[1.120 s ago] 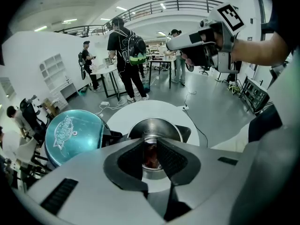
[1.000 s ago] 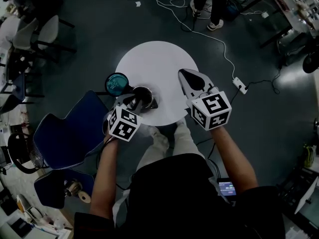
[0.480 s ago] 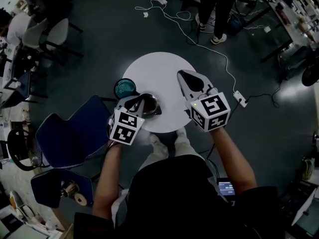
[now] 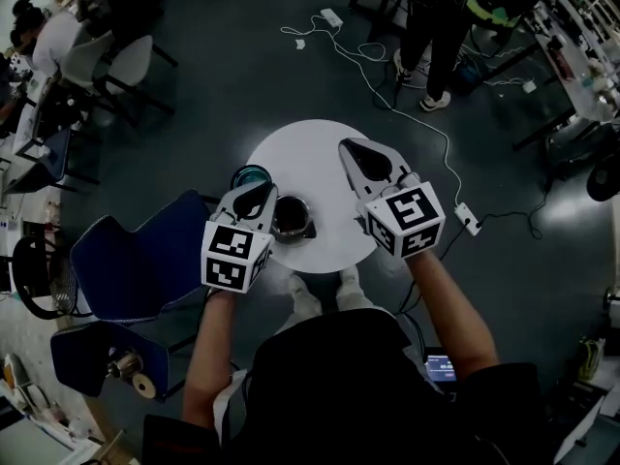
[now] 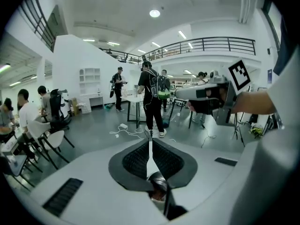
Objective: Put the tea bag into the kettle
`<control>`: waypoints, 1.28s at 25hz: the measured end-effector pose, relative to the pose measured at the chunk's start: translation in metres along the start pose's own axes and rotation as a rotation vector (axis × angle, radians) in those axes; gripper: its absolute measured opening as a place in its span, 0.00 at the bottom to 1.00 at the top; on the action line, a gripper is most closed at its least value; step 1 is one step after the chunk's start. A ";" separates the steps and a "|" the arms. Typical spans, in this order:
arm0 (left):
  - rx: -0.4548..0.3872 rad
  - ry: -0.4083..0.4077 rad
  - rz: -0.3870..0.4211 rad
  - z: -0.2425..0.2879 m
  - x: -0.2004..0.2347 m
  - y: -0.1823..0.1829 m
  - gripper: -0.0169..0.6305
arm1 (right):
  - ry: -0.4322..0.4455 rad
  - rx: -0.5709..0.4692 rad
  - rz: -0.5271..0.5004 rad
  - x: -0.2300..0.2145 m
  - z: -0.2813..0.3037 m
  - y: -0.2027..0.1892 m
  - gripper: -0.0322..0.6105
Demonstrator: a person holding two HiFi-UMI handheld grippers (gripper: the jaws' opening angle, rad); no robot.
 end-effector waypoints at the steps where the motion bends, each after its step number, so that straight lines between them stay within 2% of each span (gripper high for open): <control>1: -0.022 0.014 -0.016 -0.003 0.001 0.007 0.08 | 0.008 -0.001 -0.003 0.000 0.001 0.002 0.08; 5: -0.098 0.092 -0.057 -0.016 0.007 0.033 0.07 | 0.038 -0.004 -0.020 -0.001 0.004 0.009 0.08; 11: -0.179 0.214 -0.074 -0.036 0.016 0.052 0.05 | 0.105 -0.016 -0.031 0.008 0.006 0.021 0.08; 22: -0.250 0.344 -0.080 -0.058 0.009 0.078 0.05 | 0.189 -0.060 -0.056 0.011 0.004 0.044 0.08; 32: -0.328 0.431 -0.101 -0.059 -0.017 0.099 0.05 | 0.251 -0.080 -0.064 -0.003 -0.018 0.045 0.08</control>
Point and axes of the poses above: the fingertips, and each gripper's own axes: z forward along the fingers, x to its left, y out of its top, the point moved 1 cm from there along -z, backward along the fingers, and after that the axes turned 8 degrees about z, right-handed, at the moved point
